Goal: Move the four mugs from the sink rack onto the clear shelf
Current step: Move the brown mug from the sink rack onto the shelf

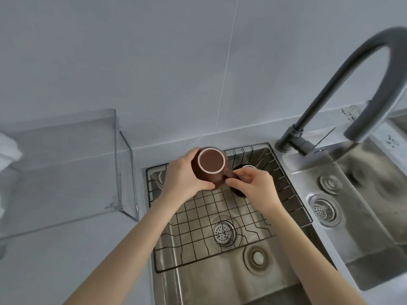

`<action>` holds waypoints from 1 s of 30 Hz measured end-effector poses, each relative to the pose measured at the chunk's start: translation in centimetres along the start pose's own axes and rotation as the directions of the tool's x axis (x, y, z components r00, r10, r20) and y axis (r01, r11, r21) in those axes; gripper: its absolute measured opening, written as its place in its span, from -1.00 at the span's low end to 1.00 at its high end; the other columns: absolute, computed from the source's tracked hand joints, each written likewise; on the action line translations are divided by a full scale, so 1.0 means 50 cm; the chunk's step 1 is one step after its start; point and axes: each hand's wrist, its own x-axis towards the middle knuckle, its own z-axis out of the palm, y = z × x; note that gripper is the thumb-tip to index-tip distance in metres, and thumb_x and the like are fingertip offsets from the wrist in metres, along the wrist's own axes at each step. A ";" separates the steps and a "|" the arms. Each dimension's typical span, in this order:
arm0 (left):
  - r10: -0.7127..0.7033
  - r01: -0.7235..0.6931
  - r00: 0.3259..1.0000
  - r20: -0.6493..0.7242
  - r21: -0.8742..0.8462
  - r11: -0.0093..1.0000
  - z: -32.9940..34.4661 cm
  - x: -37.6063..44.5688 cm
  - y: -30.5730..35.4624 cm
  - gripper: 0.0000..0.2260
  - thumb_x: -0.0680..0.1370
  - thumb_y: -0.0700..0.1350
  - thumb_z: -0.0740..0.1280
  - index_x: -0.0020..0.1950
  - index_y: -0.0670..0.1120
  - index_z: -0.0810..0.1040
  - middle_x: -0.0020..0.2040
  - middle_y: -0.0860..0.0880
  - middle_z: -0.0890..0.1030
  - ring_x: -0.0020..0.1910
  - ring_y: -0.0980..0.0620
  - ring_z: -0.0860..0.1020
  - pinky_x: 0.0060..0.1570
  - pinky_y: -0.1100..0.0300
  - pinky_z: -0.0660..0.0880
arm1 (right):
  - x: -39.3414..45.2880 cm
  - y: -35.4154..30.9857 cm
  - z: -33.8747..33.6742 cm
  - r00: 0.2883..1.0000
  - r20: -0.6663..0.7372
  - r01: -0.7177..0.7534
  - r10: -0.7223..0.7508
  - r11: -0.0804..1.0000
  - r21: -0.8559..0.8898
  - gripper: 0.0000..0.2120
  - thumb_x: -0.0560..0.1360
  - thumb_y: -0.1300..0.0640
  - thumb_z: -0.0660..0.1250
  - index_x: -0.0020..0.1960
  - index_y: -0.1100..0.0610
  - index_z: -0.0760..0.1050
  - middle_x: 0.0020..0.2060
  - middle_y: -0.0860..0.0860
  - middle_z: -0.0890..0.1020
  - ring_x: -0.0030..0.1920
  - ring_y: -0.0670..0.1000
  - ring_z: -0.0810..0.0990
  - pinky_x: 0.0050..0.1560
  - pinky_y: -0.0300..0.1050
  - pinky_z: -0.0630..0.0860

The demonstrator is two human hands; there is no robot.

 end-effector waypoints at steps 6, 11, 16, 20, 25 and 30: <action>0.098 -0.110 0.971 -0.218 -0.045 0.993 -0.160 -0.049 0.076 -0.18 0.12 -0.13 0.60 0.33 -0.03 0.38 0.21 -0.02 0.58 0.20 0.01 0.51 0.12 0.31 0.31 | -0.024 -0.187 -0.013 0.977 0.000 0.212 -0.212 0.977 0.020 -0.79 0.32 0.18 0.48 -0.32 -0.12 0.57 -0.44 -0.22 0.67 -0.29 -0.20 0.62 -0.19 -0.43 0.50; 0.087 -0.121 0.940 -0.328 -0.082 0.989 -0.303 -0.092 0.069 -0.27 0.11 -0.18 0.59 0.25 0.00 0.45 -0.10 0.18 0.51 -0.02 0.14 0.47 -0.13 0.52 0.31 | -0.036 -0.316 0.049 0.940 0.057 0.335 -0.336 0.942 0.027 -0.90 0.33 0.19 0.47 -0.27 0.01 0.61 -0.35 -0.02 0.70 -0.29 -0.09 0.63 -0.22 -0.36 0.48; 0.042 -0.074 0.914 -0.404 -0.063 0.995 -0.409 -0.124 0.015 -0.31 0.12 -0.18 0.59 0.22 -0.02 0.48 -0.12 0.17 0.49 -0.05 0.13 0.46 -0.10 0.35 0.35 | -0.032 -0.393 0.151 0.918 0.149 0.367 -0.368 0.930 0.034 -0.95 0.33 0.19 0.46 -0.21 0.12 0.62 -0.24 0.19 0.71 -0.24 0.03 0.61 -0.17 -0.18 0.48; -0.025 -0.006 0.907 -0.421 -0.074 0.997 -0.455 -0.124 -0.050 -0.33 0.11 -0.17 0.60 0.19 -0.03 0.50 -0.07 0.08 0.56 -0.02 0.04 0.52 0.02 0.23 0.41 | -0.012 -0.419 0.235 0.904 0.223 0.367 -0.364 0.930 0.031 -0.95 0.33 0.22 0.45 -0.21 0.14 0.62 -0.24 0.21 0.70 -0.28 -0.04 0.60 -0.24 -0.33 0.50; -0.093 0.060 0.908 -0.408 -0.093 0.994 -0.476 -0.104 -0.123 -0.36 0.12 -0.18 0.59 0.17 -0.04 0.50 -0.09 0.08 0.56 -0.03 0.03 0.53 -0.03 0.25 0.38 | 0.025 -0.418 0.315 0.905 0.260 0.349 -0.336 0.937 -0.001 -0.90 0.32 0.23 0.46 -0.18 0.22 0.61 -0.19 0.29 0.69 -0.19 0.19 0.64 -0.02 0.07 0.57; -0.138 0.111 0.911 -0.388 -0.090 0.990 -0.474 -0.070 -0.169 -0.34 0.14 -0.15 0.59 0.20 -0.05 0.48 0.05 -0.02 0.63 0.03 0.00 0.54 -0.03 0.26 0.37 | 0.056 -0.412 0.356 0.905 0.289 0.339 -0.313 0.939 -0.047 -0.90 0.34 0.24 0.44 -0.15 0.24 0.61 -0.19 0.27 0.69 -0.19 0.14 0.62 -0.05 0.01 0.54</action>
